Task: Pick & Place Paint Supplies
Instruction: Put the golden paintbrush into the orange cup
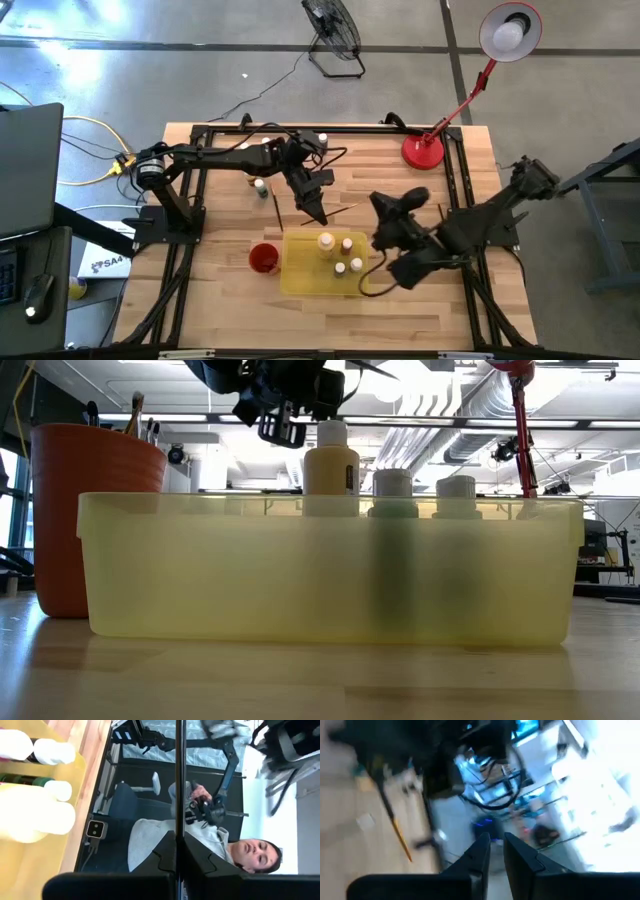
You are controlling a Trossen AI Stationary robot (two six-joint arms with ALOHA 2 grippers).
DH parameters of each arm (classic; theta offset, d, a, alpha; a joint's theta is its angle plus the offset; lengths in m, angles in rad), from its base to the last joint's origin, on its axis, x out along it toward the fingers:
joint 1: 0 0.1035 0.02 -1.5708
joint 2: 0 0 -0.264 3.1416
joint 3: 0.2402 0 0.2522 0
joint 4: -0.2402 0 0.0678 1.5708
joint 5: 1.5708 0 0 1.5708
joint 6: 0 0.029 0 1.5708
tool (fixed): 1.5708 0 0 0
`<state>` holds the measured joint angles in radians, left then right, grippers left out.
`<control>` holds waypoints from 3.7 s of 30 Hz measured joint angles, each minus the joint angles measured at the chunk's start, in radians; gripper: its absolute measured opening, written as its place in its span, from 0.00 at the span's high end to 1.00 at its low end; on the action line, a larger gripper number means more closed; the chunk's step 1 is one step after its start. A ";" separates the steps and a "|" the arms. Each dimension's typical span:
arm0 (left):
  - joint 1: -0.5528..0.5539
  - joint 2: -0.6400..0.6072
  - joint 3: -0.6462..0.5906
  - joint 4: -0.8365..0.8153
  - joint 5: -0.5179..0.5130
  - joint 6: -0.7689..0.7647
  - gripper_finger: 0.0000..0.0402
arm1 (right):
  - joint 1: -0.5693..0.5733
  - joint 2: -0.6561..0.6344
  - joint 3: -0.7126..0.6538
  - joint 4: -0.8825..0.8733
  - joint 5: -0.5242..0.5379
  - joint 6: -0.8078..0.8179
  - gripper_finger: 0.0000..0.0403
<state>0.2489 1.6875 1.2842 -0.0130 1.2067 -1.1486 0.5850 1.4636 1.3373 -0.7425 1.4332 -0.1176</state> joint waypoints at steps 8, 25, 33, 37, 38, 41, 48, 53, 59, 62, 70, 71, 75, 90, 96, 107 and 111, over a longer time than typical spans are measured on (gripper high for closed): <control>0.000 -0.016 -0.001 0.097 -0.031 0.219 0.99 | 0.017 -0.189 0.000 -0.196 -0.394 0.932 0.91; -0.002 -0.023 0.000 0.726 -0.465 0.610 0.99 | 0.023 -0.193 -0.001 0.046 -0.256 1.068 0.99; -0.016 -0.022 0.000 0.712 -0.456 0.756 0.99 | -0.030 -0.193 -0.001 0.287 -0.356 0.784 0.99; -0.013 -0.022 0.000 0.722 -0.424 0.760 0.99 | -0.060 -0.195 -0.013 0.317 -0.381 0.750 0.99; -0.013 -0.022 0.000 0.724 -0.410 0.760 0.99 | -0.063 -0.200 -0.020 0.318 -0.385 0.748 0.99; -0.014 -0.022 0.000 0.747 -0.368 0.743 0.99 | -0.064 -0.217 -0.061 0.375 -0.406 0.718 0.99; -0.014 -0.036 -0.001 0.816 -0.323 0.718 0.99 | -0.083 -0.334 -0.297 0.816 -0.645 0.450 0.99; -0.014 -0.044 0.000 0.772 -0.361 0.736 0.99 | -0.158 -0.454 -0.498 1.219 -0.727 0.374 0.99; -0.034 -0.042 -0.001 0.568 -0.533 0.882 0.99 | -0.220 -0.452 -0.560 1.260 -0.766 0.375 0.99; -0.043 -0.042 -0.002 0.567 -0.572 0.916 0.99 | -0.233 -0.435 -0.560 1.256 -0.787 0.337 0.99; -0.054 -0.043 -0.001 0.563 -0.594 0.917 0.99 | -0.246 -0.429 -0.560 1.259 -0.781 0.297 0.82; -0.057 -0.040 -0.001 0.563 -0.597 0.917 0.99 | -0.249 -0.429 -0.560 1.259 -0.782 0.298 0.78; -0.079 -0.034 -0.001 0.559 -0.652 0.921 0.99 | -0.266 -0.421 -0.560 1.257 -0.798 0.297 0.66; -0.107 -0.034 -0.001 0.533 -0.744 0.964 0.99 | -0.281 -0.406 -0.560 1.253 -0.858 0.293 0.62; -0.113 -0.034 -0.001 0.533 -0.750 0.961 0.99 | -0.298 -0.406 -0.560 1.246 -0.860 0.301 0.62; -0.164 -0.003 0.000 0.551 -0.803 0.957 0.99 | -0.319 -0.406 -0.560 1.245 -0.942 0.308 0.62; -0.165 0.010 -0.002 0.605 -0.819 0.938 0.99 | -0.319 -0.406 -0.560 1.223 -0.943 0.332 0.62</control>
<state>0.0837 1.6970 1.2823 0.5921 0.3878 -0.2104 0.2661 1.0576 0.7773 0.4802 0.4898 0.2148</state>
